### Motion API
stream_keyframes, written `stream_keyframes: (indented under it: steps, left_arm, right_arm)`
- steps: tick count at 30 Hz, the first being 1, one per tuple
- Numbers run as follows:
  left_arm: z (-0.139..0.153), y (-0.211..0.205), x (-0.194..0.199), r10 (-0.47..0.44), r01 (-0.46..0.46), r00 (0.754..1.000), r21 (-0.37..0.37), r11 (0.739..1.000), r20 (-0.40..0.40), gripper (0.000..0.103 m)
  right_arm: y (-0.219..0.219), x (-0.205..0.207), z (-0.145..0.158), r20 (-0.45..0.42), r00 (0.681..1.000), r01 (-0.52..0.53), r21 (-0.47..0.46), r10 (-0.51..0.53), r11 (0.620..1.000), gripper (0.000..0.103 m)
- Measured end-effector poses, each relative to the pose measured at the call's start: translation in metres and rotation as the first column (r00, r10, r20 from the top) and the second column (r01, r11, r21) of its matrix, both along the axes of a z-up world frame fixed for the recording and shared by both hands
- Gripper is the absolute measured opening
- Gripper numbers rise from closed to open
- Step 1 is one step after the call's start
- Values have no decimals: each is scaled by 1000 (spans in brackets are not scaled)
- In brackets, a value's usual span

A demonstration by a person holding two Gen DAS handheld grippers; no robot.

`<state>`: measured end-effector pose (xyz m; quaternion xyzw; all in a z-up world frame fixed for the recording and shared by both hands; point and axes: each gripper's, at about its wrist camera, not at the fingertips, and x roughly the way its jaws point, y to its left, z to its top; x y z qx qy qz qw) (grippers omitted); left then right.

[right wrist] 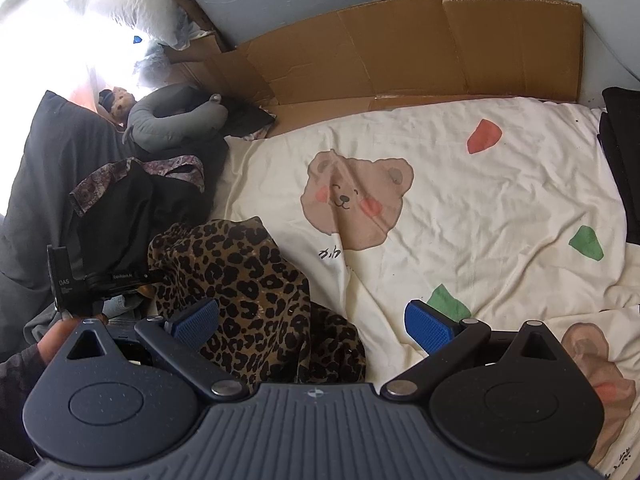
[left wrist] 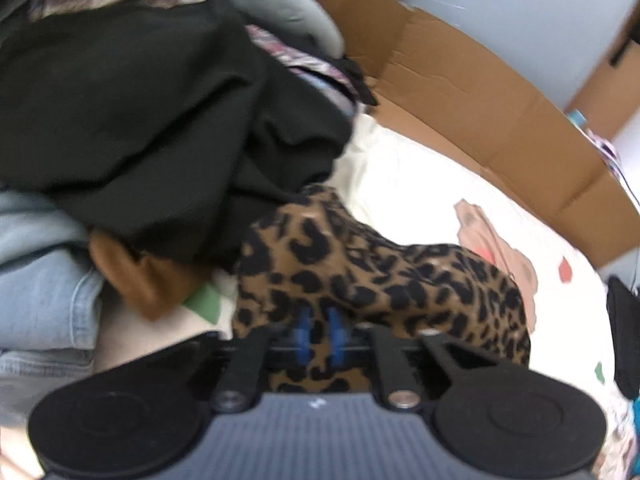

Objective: Fold clothes
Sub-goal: 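Pull the leopard-print pants out and lower them onto the sheet with the left gripper, then grasp the pants waistband with the right gripper while the left gripper holds the pants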

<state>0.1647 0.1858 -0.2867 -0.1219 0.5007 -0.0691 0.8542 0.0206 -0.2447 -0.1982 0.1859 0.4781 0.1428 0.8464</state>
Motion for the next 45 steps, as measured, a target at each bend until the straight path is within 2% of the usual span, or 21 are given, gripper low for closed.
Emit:
stream_keyframes:
  steps: [1, 3, 6, 9, 11, 13, 16, 20, 23, 31, 33, 40, 45]
  left_arm:
    - [-3, 3, 0, 2, -2, 1000, -3, 1000, -10, 66]
    - [-8, 5, 1, 3, -2, 1000, 32, 999, -21, 75]
    - [-23, 11, 3, 9, -7, 999, 47, 999, -46, 76]
    - [-43, 23, 6, 49, -52, 995, -28, 998, -91, 77]
    - [-52, 28, 3, 66, -74, 993, -91, 993, -95, 68]
    - [-53, 28, 0, 64, -75, 994, -124, 989, -88, 35]
    - [-46, 21, -4, 39, -49, 996, -129, 990, -81, 10]
    - [-26, 5, -7, -24, 20, 999, -117, 993, -26, 8]
    - [-10, -10, -11, -70, 71, 997, -144, 987, 9, 7]
    - [32, -67, -25, -200, 217, 975, -230, 949, 94, 7]
    - [37, -86, -30, -231, 249, 968, -244, 937, 101, 7]
    - [42, -131, -59, -341, 354, 935, -280, 892, 98, 7]
    - [31, -162, -64, -416, 423, 905, -302, 854, 89, 7]
  right_arm:
    - [2, 0, 0, -2, 1000, -4, -4, 4, 1000, 102]
    - [5, 0, -2, -7, 1000, -14, -18, 14, 1000, 102]
    - [6, 0, -4, -13, 1000, -15, -26, 14, 1000, 102]
    - [7, 1, -6, -21, 1000, -11, -27, 11, 1000, 102]
    - [8, 3, -8, -27, 1000, -15, -32, 14, 999, 102]
    - [9, 4, -10, -33, 999, -18, -36, 17, 999, 102]
    - [10, 5, -12, -42, 999, -16, -32, 14, 999, 102]
    - [13, 8, -14, -51, 998, -22, -22, 21, 1000, 102]
    - [16, 8, -11, -41, 999, -26, -8, 26, 1000, 102]
    - [17, 11, 1, -7, 1000, -28, 40, 28, 999, 102]
    - [16, 11, 4, 0, 1000, -28, 55, 28, 998, 101]
    - [13, 18, 10, 12, 1000, -29, 109, 28, 994, 87]
    - [19, 25, 6, 2, 999, -51, 121, 51, 991, 85]
